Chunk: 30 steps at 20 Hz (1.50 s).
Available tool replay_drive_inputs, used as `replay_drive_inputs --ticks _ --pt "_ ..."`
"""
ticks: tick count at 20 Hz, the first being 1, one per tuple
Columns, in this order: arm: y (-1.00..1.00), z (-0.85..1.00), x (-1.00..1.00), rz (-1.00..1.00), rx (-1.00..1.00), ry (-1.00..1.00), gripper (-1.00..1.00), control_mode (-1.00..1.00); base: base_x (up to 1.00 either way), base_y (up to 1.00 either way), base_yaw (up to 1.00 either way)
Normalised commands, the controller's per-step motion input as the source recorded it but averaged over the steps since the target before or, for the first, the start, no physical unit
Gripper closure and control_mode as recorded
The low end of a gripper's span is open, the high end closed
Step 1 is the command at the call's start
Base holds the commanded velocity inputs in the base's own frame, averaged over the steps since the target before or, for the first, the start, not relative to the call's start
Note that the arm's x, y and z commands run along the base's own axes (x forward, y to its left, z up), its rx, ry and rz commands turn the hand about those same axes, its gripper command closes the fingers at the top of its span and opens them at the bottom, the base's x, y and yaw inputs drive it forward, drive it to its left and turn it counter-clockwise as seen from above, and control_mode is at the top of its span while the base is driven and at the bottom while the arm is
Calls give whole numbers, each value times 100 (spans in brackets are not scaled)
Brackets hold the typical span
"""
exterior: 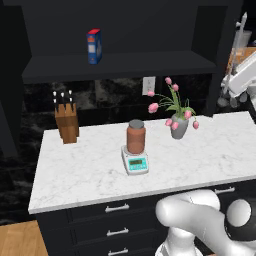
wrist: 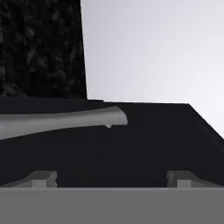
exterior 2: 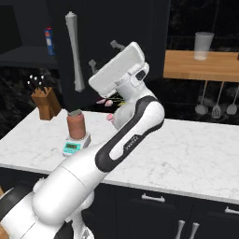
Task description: Pick the honey bottle and place it on the digital scale for weighing, and close the cabinet.
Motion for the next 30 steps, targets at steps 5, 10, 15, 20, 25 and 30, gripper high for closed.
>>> replay_drive_inputs --ticks 5,10,15,20,25,30 --pt "74 0 64 -47 -40 48 -100 -100 0 0 0" --pt "79 -3 93 -49 -39 29 -100 -100 0 0 0" --pt "99 -32 100 -39 -31 5 -100 -100 0 0 0" --pt "79 -47 100 -19 -23 6 -100 -100 0 0 0" --pt "13 -38 90 -9 -9 4 -100 -100 0 0 0" --pt "0 -30 77 -5 -3 4 -100 -100 0 0 0"
